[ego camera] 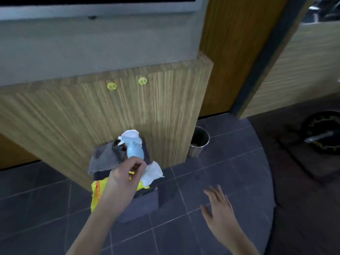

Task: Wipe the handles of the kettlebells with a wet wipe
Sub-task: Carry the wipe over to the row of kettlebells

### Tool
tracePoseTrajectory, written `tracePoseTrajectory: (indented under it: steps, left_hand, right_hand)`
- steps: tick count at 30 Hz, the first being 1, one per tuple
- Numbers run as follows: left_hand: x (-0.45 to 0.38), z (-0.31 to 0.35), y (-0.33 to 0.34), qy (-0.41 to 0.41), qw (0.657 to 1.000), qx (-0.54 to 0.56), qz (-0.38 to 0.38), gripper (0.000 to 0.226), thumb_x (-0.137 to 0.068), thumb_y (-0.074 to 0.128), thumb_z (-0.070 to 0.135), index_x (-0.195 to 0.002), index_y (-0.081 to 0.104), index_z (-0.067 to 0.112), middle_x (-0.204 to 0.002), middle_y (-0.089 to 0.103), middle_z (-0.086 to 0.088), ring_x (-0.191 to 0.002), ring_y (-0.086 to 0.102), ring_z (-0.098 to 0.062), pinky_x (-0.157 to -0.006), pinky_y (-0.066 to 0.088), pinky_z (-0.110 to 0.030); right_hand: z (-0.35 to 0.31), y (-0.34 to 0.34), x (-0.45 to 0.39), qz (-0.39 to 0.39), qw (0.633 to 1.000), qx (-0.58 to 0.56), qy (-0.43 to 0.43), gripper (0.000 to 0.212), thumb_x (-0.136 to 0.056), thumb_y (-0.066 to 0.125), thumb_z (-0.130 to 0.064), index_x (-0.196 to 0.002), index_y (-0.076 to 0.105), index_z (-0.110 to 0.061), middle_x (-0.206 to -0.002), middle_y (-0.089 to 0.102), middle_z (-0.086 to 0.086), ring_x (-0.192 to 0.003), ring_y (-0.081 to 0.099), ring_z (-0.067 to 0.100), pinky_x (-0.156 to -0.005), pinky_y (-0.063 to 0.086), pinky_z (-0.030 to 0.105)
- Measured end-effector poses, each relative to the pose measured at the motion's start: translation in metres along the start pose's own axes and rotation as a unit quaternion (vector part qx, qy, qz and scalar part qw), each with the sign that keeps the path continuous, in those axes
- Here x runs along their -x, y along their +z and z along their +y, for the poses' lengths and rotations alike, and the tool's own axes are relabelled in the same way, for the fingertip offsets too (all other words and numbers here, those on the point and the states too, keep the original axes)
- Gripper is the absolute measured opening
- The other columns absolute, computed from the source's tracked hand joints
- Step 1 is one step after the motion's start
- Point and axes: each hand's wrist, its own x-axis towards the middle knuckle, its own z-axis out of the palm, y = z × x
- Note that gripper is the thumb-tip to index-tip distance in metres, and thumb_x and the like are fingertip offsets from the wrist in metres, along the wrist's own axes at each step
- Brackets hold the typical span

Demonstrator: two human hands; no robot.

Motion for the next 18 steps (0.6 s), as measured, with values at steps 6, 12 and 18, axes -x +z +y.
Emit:
tracePoseTrajectory:
  steps: [6, 12, 18]
  left_hand:
    - [0.044, 0.103, 0.061, 0.016, 0.999, 0.026, 0.010, 0.038, -0.100, 0.066, 0.010, -0.090, 0.052, 0.044, -0.086, 0.066, 0.026, -0.073, 0.061, -0.004, -0.068, 0.045, -0.009]
    - [0.089, 0.263, 0.171, -0.031, 0.984, 0.137, -0.105, 0.042, -0.072, 0.086, 0.059, -0.076, 0.064, 0.023, -0.064, 0.061, -0.003, -0.064, 0.056, -0.026, -0.061, 0.041, -0.010]
    - [0.146, 0.381, 0.295, -0.025, 0.955, 0.144, -0.258, 0.025, -0.070, 0.094, 0.011, -0.063, 0.070, 0.013, -0.044, 0.060, 0.007, -0.050, 0.060, 0.001, -0.051, 0.042, -0.002]
  right_hand:
    - [0.086, -0.115, 0.107, 0.125, 0.979, -0.035, 0.157, 0.039, -0.097, 0.068, -0.028, -0.136, 0.059, -0.027, -0.154, 0.044, -0.011, -0.158, 0.021, 0.030, -0.121, 0.034, 0.050]
    - [0.195, -0.199, 0.213, 0.261, 0.922, -0.065, 0.279, 0.041, -0.065, 0.068, -0.037, -0.105, 0.060, -0.039, -0.117, 0.077, 0.006, -0.113, 0.068, 0.052, -0.069, 0.062, 0.057]
    - [0.323, -0.282, 0.312, 0.307, 0.884, -0.026, 0.351, 0.048, -0.062, 0.094, -0.014, -0.101, 0.070, -0.029, -0.123, 0.074, 0.012, -0.124, 0.061, 0.055, -0.081, 0.056, 0.065]
